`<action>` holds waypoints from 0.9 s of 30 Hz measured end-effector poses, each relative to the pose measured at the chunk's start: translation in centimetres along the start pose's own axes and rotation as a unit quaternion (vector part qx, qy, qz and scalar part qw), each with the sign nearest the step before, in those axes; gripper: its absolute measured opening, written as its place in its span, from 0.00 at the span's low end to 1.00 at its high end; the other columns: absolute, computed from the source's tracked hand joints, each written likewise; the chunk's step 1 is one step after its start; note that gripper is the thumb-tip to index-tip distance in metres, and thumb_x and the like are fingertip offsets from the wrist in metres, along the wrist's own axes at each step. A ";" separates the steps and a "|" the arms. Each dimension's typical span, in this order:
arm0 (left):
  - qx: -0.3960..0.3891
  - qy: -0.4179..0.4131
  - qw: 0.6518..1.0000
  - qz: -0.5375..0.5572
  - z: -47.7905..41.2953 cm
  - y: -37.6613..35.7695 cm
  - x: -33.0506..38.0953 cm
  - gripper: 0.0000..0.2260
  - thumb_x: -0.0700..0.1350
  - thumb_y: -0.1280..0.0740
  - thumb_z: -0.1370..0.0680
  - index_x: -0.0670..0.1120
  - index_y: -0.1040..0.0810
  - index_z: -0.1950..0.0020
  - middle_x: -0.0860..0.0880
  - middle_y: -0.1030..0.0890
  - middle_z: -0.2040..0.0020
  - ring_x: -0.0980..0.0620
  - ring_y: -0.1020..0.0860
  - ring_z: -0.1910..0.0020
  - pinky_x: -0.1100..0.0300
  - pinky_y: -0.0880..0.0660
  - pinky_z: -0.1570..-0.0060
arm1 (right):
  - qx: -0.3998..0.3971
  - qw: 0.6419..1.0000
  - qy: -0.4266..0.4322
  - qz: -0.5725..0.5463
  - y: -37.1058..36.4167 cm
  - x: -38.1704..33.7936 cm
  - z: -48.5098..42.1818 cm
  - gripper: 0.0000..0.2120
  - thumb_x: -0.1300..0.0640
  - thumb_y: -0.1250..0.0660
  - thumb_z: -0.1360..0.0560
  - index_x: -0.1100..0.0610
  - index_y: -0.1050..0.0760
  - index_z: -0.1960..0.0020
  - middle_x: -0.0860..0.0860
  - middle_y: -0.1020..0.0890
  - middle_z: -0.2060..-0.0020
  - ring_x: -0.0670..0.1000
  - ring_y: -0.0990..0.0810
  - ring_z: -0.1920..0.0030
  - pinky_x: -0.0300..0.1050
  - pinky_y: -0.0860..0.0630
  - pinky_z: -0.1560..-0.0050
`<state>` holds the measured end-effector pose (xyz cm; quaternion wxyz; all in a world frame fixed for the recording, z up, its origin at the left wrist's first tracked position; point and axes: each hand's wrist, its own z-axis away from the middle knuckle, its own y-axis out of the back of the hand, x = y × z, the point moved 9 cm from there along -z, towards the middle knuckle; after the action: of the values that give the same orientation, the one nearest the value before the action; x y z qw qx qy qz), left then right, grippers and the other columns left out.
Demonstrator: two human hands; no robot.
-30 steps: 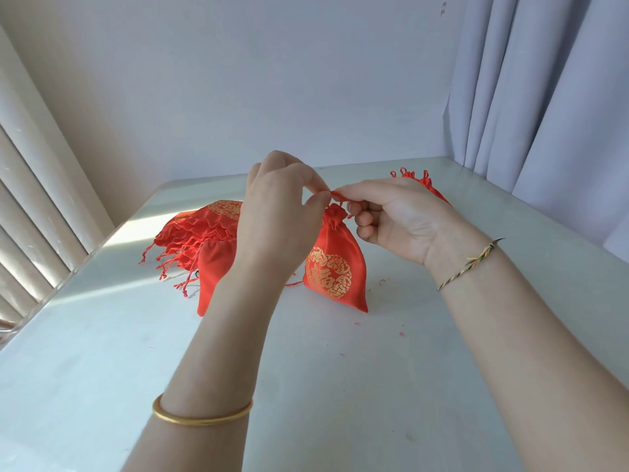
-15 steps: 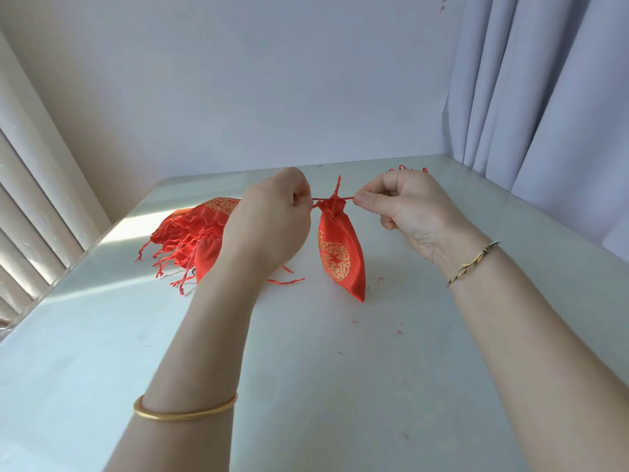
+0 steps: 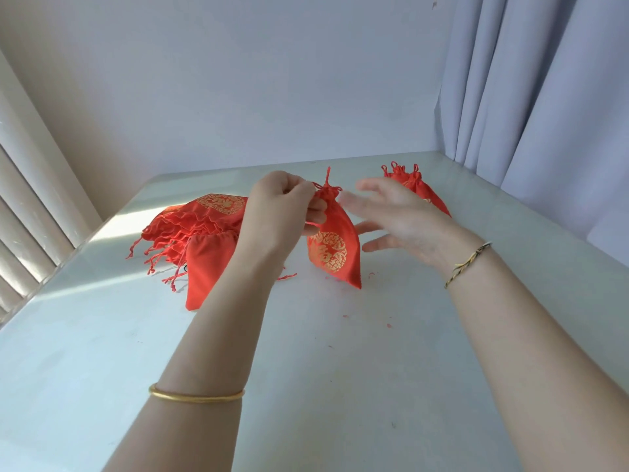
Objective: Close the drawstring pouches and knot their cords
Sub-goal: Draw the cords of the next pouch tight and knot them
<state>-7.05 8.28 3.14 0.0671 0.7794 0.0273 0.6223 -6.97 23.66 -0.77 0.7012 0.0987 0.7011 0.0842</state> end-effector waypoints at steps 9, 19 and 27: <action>-0.078 0.021 0.993 0.084 0.4 -5.2 -0.1 0.04 0.42 0.37 0.21 0.43 0.25 0.53 0.49 0.21 0.63 0.56 0.23 0.69 0.64 0.24 0.67 | 0.092 0.990 0.030 0.105 5.3 3.4 2.2 0.03 0.64 0.35 0.26 0.63 0.23 0.57 0.55 0.23 0.65 0.46 0.26 0.68 0.31 0.34 0.74; -0.166 0.061 0.973 -0.148 -2.4 -16.3 -6.7 0.16 0.39 0.33 0.24 0.38 0.31 0.38 0.43 0.23 0.56 0.47 0.23 0.62 0.54 0.23 0.61 | 0.210 0.964 -0.015 0.160 15.6 5.9 0.2 0.06 0.64 0.37 0.25 0.64 0.23 0.52 0.59 0.23 0.61 0.54 0.25 0.65 0.45 0.27 0.68; -0.090 0.050 0.975 -0.196 -5.5 -18.4 -8.2 0.08 0.34 0.39 0.27 0.44 0.32 0.52 0.37 0.20 0.52 0.37 0.20 0.53 0.44 0.22 0.52 | 0.274 0.934 -0.034 0.226 16.1 7.8 -2.7 0.28 0.56 0.26 0.32 0.63 0.32 0.37 0.57 0.23 0.42 0.57 0.25 0.41 0.46 0.30 0.44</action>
<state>-13.53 25.82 -6.13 0.2564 0.7176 0.1265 0.6351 -9.33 41.25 -4.17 0.6333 0.4452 0.6317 0.0415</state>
